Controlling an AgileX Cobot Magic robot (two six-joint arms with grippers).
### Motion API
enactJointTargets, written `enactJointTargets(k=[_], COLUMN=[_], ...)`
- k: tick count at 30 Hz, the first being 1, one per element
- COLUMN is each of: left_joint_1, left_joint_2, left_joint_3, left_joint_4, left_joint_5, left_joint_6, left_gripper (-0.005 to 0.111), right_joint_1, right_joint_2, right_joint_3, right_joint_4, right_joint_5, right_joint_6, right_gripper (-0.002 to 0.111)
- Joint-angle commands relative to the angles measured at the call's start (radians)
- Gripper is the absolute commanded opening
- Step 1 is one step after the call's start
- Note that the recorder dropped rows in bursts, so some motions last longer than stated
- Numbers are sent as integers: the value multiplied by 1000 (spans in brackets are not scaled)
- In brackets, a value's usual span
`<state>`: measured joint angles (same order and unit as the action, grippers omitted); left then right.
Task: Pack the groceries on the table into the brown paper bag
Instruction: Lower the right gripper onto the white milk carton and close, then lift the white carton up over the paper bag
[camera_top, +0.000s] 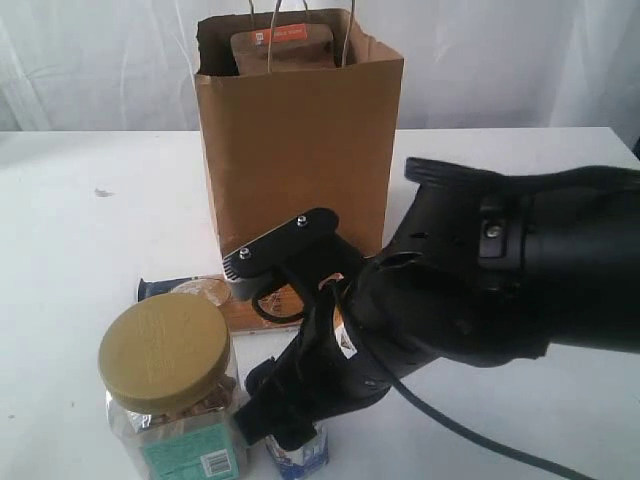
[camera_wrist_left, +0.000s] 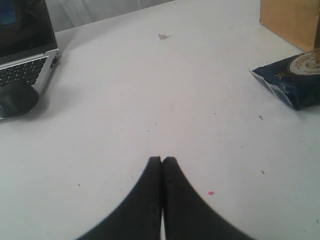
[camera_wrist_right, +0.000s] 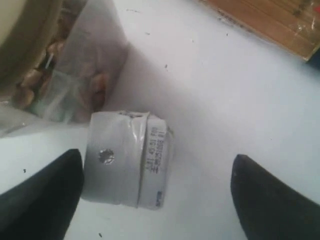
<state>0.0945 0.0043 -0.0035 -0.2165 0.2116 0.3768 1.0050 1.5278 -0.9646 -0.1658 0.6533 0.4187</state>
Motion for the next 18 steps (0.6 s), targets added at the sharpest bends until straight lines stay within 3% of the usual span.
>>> enactJointTargets(k=[1,7,13,18], left_joint_1=[2,2,2,2], left_joint_2=[-4,-4,-4,-4], left_joint_3=[3,3,3,3], left_joint_4=[-3,-3,-3,-3], left_joint_5=[-2,-2,-2,-2], left_joint_6=[-2,-2,-2,-2], left_gripper=[0,0,0,0], right_joint_1=[-7,-7,-7,-7], right_joint_2=[25,58,58,58], right_joint_3=[-5,-5,-5,-5], right_joint_4=[-8,-8,-10,-8], right_joint_5=[-43,-65,-67,-63], right_joint_6=[5,5,3,1], right_gripper=[74,72,56,51])
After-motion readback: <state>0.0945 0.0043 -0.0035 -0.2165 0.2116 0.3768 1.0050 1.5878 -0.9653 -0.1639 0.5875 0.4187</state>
